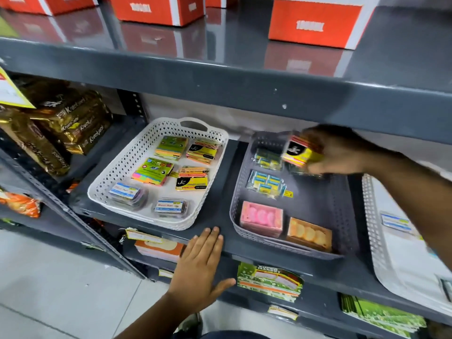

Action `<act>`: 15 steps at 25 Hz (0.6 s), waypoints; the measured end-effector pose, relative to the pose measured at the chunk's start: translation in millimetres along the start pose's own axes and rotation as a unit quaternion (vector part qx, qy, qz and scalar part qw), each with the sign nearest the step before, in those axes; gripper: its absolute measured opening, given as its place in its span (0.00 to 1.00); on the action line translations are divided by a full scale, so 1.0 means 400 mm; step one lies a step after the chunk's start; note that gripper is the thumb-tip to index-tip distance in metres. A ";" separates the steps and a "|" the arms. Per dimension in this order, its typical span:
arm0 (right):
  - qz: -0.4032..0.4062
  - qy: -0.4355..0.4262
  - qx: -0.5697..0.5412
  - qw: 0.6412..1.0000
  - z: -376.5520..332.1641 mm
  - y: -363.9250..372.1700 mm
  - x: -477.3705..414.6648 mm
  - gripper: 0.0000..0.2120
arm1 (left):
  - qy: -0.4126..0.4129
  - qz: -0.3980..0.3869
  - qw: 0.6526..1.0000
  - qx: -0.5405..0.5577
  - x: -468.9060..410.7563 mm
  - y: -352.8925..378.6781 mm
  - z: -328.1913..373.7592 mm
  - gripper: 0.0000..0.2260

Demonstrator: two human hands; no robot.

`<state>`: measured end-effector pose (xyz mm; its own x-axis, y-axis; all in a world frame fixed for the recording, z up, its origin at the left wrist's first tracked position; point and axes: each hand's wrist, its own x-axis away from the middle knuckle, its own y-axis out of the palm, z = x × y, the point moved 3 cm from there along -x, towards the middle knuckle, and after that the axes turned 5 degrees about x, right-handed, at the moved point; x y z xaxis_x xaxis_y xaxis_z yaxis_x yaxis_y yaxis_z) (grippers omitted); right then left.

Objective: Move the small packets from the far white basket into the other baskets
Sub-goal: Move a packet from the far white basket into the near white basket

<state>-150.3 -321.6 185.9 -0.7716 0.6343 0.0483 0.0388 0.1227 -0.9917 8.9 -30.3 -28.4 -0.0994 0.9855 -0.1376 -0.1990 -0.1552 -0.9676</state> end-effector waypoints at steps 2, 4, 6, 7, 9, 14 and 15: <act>-0.019 -0.053 -0.049 0.997 -0.131 0.029 -0.126 0.27 | -0.002 0.000 1.000 0.005 0.002 -0.002 0.000 0.38; -0.024 -0.116 -0.064 0.991 -0.242 0.071 -0.219 0.23 | -0.004 0.000 1.000 0.009 0.003 -0.002 0.002 0.38; -0.027 -0.150 -0.018 0.988 -0.332 0.128 -0.295 0.21 | -0.008 -0.004 1.000 0.012 0.004 0.000 0.002 0.38; -0.034 -0.163 0.014 0.986 -0.369 0.162 -0.326 0.24 | -0.008 -0.005 1.000 0.012 0.004 0.000 -0.001 0.38; -0.069 -0.168 0.052 0.982 -0.424 0.230 -0.373 0.28 | 0.000 -0.007 1.000 0.012 0.005 0.000 -0.010 0.39; -0.123 -0.154 0.054 0.979 -0.485 0.324 -0.416 0.33 | 0.018 -0.017 0.999 0.020 0.006 0.008 -0.027 0.40; -0.125 -0.159 0.057 0.978 -0.490 0.330 -0.420 0.35 | 0.019 -0.018 0.999 0.026 0.006 0.011 -0.030 0.40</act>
<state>108.9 -262.4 70.1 -0.9071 0.3229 0.2699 -0.2336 0.1471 -0.9611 19.5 -27.6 -35.6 -0.0542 0.9923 -0.1115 -0.2519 -0.1216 -0.9601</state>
